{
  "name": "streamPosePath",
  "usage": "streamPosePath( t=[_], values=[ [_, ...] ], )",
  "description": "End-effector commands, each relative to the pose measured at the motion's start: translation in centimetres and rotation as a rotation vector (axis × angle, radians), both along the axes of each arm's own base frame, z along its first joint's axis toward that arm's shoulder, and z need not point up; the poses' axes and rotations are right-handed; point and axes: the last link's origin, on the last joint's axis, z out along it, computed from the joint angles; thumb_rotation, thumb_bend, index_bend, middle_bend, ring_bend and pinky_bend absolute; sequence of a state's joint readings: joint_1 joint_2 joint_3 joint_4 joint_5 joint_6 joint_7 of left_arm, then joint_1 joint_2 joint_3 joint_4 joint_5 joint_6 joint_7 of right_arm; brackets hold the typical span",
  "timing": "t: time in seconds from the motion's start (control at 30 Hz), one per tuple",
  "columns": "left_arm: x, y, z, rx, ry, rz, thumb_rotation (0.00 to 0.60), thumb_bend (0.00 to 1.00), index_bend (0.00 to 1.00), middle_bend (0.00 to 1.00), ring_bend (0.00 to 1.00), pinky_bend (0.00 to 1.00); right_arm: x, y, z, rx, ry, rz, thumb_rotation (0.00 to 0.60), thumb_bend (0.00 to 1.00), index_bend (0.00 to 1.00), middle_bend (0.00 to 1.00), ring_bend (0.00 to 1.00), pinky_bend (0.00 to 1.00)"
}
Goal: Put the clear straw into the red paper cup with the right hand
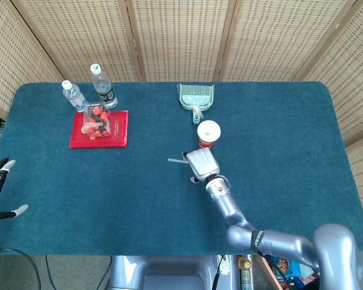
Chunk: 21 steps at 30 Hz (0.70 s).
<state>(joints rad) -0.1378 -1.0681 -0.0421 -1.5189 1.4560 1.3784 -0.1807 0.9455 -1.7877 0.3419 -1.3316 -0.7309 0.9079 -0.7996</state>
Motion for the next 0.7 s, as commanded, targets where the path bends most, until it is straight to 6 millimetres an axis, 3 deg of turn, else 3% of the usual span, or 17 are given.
streamPosePath(
  t=[0.03,0.27,0.4,0.7],
  values=[
    [0.0,0.0,0.1,0.01,0.001,0.003,0.6,0.0,0.0,0.0,0.0,0.0,1.6,-0.9,-1.7,-0.044,0.039,-0.095,0.6,0.2,0.44,1.0,0.97,1.0],
    [-0.1,-0.2,0.4,0.016,-0.012,0.011,0.6,0.0,0.0,0.0,0.0,0.0,3.3,-2.2,-3.4,-0.11,0.034,-0.187,0.6,0.25,0.48,1.0,0.97,1.0],
    [-0.3,-0.1,0.5,0.017,-0.017,0.022,0.6,0.0,0.0,0.0,0.0,0.0,3.2,-2.5,-4.4,-0.128,0.035,-0.208,0.6,0.32,0.52,1.0,0.97,1.0],
    [-0.6,0.1,0.5,0.01,-0.025,0.024,0.6,0.0,0.0,0.0,0.0,0.0,3.7,-2.7,-5.6,-0.127,-0.006,-0.229,0.6,0.34,0.52,1.0,0.97,1.0]
  ],
)
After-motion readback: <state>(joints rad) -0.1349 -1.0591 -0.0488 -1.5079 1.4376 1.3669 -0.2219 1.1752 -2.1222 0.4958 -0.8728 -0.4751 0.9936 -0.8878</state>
